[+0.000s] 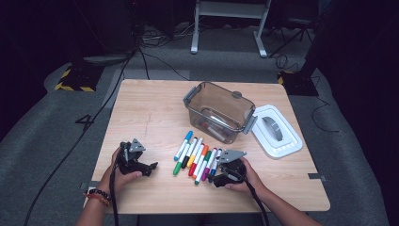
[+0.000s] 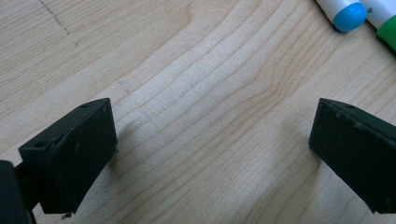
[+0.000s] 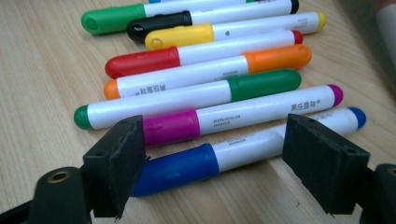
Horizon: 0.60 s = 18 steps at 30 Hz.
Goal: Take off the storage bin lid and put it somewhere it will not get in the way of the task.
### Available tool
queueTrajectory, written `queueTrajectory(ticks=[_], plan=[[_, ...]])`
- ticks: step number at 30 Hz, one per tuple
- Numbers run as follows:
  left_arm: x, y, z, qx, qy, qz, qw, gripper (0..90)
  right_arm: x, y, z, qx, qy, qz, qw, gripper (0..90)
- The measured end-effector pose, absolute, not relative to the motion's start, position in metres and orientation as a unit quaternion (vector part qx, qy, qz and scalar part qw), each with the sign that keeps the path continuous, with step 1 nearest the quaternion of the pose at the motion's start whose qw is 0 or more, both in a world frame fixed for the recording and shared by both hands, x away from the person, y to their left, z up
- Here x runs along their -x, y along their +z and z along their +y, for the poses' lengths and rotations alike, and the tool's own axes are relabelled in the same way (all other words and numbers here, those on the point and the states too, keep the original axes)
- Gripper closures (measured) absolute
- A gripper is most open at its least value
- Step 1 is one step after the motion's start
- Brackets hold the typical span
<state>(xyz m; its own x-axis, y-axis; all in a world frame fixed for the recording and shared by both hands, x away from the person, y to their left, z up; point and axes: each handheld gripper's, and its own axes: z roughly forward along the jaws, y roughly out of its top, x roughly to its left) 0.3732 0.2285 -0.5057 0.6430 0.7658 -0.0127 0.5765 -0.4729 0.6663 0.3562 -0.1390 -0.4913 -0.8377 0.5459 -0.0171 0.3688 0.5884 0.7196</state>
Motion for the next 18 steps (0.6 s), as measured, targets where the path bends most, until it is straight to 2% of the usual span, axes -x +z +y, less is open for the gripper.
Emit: queueTrajectory(ticks=[5,9,12,18], plan=[[-0.373,-0.506,0.229,-0.846,0.144,0.397,0.326,1.2,-0.356,-0.491,-0.149,-0.269,0.368,0.883,0.113,21.8],[-0.372,-0.505,0.229,-0.848,0.145,0.394,0.323,1.2,-0.354,-0.492,-0.167,-0.282,0.356,0.884,0.111,25.3],[-0.372,-0.506,0.229,-0.847,0.144,0.396,0.325,1.2,-0.355,-0.494,-0.179,-0.292,0.341,0.886,0.116,29.9],[-0.372,-0.506,0.229,-0.847,0.144,0.396,0.325,1.2,-0.359,-0.491,-0.202,-0.304,0.334,0.884,0.120,46.7]])
